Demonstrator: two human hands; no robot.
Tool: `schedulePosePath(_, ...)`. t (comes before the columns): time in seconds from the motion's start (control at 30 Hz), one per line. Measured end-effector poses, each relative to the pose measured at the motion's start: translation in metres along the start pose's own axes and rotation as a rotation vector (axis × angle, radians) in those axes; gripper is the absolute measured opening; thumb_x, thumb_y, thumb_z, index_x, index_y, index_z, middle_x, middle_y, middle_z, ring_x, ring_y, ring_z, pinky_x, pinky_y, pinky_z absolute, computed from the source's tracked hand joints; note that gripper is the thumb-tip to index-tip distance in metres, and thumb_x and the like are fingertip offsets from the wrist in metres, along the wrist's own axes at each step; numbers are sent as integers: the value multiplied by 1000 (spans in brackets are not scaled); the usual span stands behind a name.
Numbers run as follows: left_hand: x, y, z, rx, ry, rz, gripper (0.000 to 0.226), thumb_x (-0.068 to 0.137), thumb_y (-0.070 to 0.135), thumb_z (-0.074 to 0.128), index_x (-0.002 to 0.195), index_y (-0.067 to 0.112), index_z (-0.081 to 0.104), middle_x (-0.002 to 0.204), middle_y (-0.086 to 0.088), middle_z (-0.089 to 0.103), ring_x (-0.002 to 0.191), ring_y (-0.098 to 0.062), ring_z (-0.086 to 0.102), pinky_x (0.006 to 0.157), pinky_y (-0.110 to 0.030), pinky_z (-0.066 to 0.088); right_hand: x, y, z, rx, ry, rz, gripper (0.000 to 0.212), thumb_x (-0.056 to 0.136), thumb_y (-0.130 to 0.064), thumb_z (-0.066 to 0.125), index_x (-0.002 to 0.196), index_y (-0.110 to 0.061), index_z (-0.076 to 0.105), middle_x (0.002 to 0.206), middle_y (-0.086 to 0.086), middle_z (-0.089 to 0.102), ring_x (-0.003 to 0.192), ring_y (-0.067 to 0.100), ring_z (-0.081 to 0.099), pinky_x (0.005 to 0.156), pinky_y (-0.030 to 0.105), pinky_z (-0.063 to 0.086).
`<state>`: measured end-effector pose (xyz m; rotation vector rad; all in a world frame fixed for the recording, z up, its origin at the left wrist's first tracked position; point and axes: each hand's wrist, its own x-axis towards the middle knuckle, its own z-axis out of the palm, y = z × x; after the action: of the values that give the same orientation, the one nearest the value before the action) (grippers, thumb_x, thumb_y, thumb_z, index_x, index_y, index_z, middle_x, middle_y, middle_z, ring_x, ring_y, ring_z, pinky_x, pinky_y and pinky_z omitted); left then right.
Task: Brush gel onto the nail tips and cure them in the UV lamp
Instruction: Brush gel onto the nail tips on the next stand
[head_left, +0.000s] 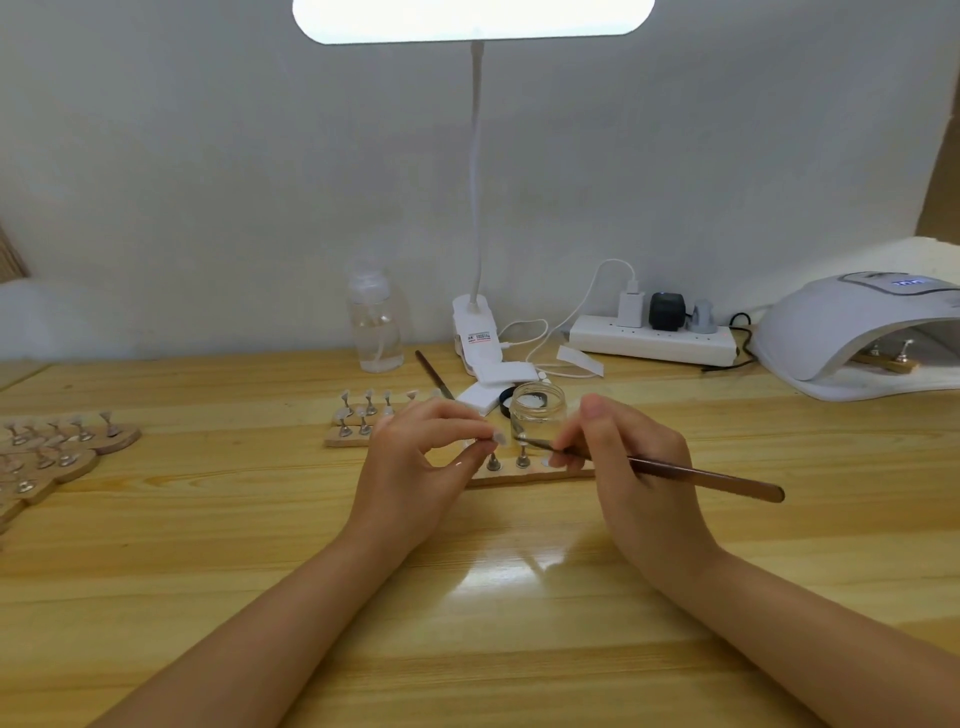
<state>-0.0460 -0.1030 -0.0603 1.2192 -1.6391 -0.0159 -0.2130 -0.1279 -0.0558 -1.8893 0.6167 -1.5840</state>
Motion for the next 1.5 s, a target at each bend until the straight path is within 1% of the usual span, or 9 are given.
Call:
schedulePosePath(0.1, 0, 0, 0, -38, 11, -23, 9, 72, 28, 69, 76, 21, 72, 85, 13, 67, 84, -11, 62, 80, -54, 46, 1, 0, -1, -73, 16, -19, 35, 88, -39, 34, 68, -23, 59, 62, -2, 60, 63, 9, 58, 60, 26, 49)
schedulePosePath(0.3, 0, -3, 1, -26, 6, -12, 5, 72, 17, 74, 76, 19, 71, 75, 13, 66, 72, -12, 59, 79, -57, 44, 0, -1, 2, -195, -76, -107, 28, 90, -33, 36, 75, -25, 58, 69, -13, 59, 70, 2, 58, 63, 9, 42)
schedulePosePath(0.43, 0, -1, 1, -14, 21, 8, 15, 70, 12, 76, 80, 22, 72, 76, 18, 64, 71, -10, 58, 74, -55, 45, -3, 1, 2, -194, -106, -164, 41, 91, -29, 37, 67, -10, 64, 63, -11, 59, 63, 4, 58, 60, 19, 47)
schedulePosePath(0.57, 0, -2, 1, -13, 23, 3, 15, 70, 13, 76, 81, 23, 72, 76, 18, 64, 71, -9, 58, 74, -54, 45, 0, 0, 1, -247, -60, -173, 30, 91, -29, 38, 75, -17, 61, 68, -13, 58, 69, 3, 57, 62, 12, 43)
schedulePosePath(0.73, -1, -2, 1, -20, 24, -9, 16, 71, 15, 76, 81, 25, 72, 77, 15, 65, 73, -12, 59, 75, -55, 45, -1, 0, 1, -207, -66, -164, 39, 91, -30, 38, 66, -13, 63, 62, -13, 57, 63, 6, 58, 60, 23, 47)
schedulePosePath(0.9, -1, -1, 1, -26, 24, -4, 15, 71, 12, 75, 82, 22, 72, 78, 11, 66, 74, -16, 60, 74, -56, 45, 0, 1, 3, -267, -86, -156, 31, 90, -32, 40, 76, -17, 63, 69, -9, 61, 71, 5, 57, 64, 12, 43)
schedulePosePath(1.0, -1, 0, 0, -26, 21, -22, 14, 72, 13, 75, 82, 22, 72, 78, 11, 66, 75, -15, 60, 77, -56, 44, -2, 2, 3, -225, -68, -157, 40, 90, -31, 39, 65, -13, 65, 62, -10, 61, 64, 5, 58, 63, 22, 46)
schedulePosePath(1.3, -1, 1, 0, -26, 25, -45, 15, 71, 11, 75, 80, 22, 72, 77, 11, 66, 73, -15, 59, 78, -56, 44, -2, 1, 1, -187, -52, -91, 44, 90, -35, 36, 64, -13, 64, 60, -6, 61, 63, 7, 59, 65, 27, 48)
schedulePosePath(1.5, -1, 1, 0, -31, 28, -55, 15, 71, 11, 75, 79, 23, 71, 78, 15, 65, 72, -10, 57, 82, -58, 43, -1, 2, 2, -157, -114, -15, 34, 92, -35, 40, 71, -19, 62, 64, -9, 61, 67, 2, 60, 62, 11, 44)
